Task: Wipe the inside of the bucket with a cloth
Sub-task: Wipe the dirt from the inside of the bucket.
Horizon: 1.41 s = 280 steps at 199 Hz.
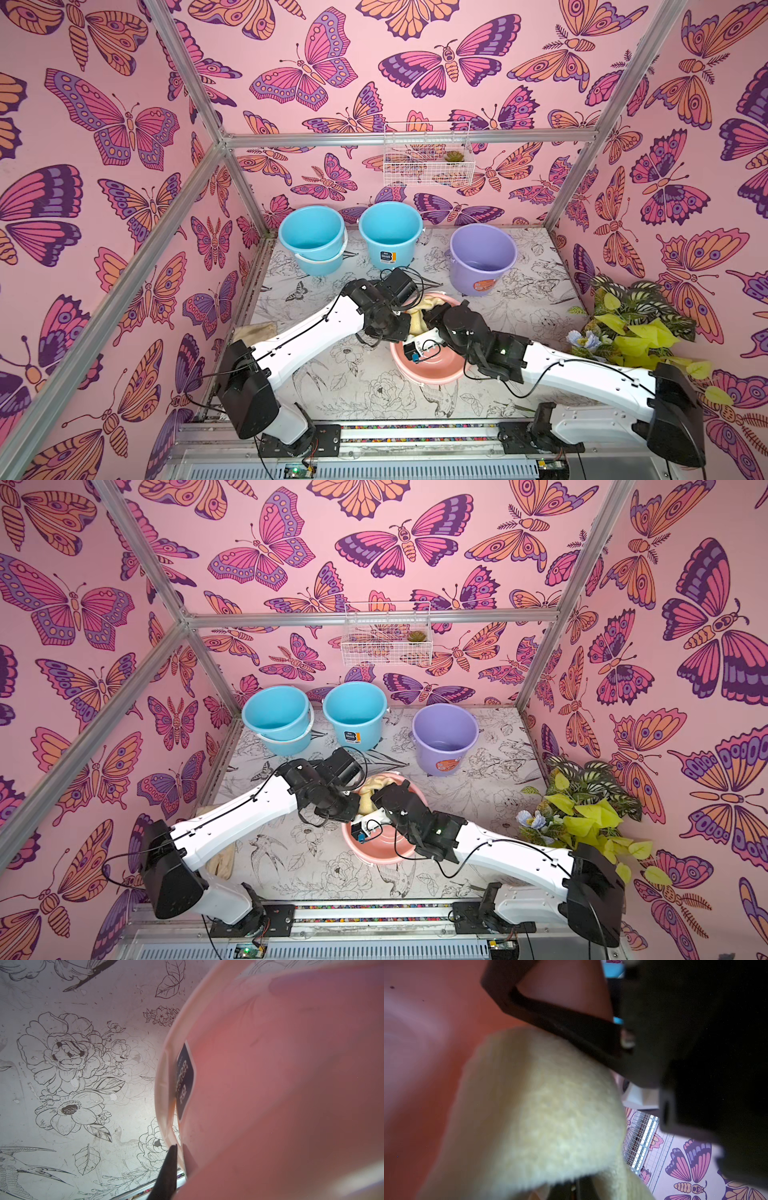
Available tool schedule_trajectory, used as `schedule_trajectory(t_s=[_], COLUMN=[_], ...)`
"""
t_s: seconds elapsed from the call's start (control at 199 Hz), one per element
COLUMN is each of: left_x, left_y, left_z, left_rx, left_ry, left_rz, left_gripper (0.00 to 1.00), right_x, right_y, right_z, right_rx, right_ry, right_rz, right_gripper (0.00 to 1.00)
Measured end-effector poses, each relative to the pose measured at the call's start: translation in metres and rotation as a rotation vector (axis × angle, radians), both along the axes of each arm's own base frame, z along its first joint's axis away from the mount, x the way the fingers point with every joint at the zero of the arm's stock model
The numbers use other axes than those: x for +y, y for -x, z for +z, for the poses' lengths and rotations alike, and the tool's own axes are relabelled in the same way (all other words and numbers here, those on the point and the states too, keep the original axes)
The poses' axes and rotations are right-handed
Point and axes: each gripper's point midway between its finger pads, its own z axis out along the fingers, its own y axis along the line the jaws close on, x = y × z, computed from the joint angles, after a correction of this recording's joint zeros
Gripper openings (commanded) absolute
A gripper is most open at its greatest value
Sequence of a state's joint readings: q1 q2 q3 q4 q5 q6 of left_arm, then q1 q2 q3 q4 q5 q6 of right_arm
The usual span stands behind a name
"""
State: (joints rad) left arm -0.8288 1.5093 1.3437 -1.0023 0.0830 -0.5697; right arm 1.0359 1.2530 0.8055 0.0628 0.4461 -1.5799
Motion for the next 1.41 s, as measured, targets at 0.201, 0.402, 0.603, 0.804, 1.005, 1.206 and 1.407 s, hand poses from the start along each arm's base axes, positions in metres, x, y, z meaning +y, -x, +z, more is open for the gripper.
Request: schedule_trajectory(t_s=[0.201,0.402,0.603,0.804,1.005,1.206,1.407], left_x=[0.0,0.002,0.004,0.008,0.002,-0.005,-0.007], left_y=[0.001,0.001,0.002,0.001,0.004,0.002,0.001], left_z=[0.004,0.005,0.004,0.004,0.006,0.009,0.005], left_rx=[-0.01,-0.017,-0.017,-0.024,-0.031,-0.045,-0.036], left_ry=[0.009,0.003,-0.009,-0.026,-0.013,0.007,0.004], left_rz=[-0.003,-0.008,-0.009,-0.001,-0.016,-0.023,-0.024], left_gripper=[0.0,0.0,0.0,0.0,0.0,0.0,0.0], right_x=[0.007,0.001,-0.005,-0.002,-0.007,-0.022,-0.031], right_y=[-0.009,-0.026,-0.038,-0.041,-0.036,-0.021,-0.001], right_z=[-0.036,-0.077,-0.116,-0.124,-0.109,-0.055,-0.005], right_rx=[0.047,0.137,0.233,0.271,0.277,0.224,0.138], right_ry=[0.062,0.093,0.111,0.098,0.073,0.027,0.001], right_rz=[-0.019,-0.076,-0.128,-0.14,-0.147,-0.125,-0.075], right_gripper=[0.0,0.0,0.0,0.0,0.0,0.0,0.0])
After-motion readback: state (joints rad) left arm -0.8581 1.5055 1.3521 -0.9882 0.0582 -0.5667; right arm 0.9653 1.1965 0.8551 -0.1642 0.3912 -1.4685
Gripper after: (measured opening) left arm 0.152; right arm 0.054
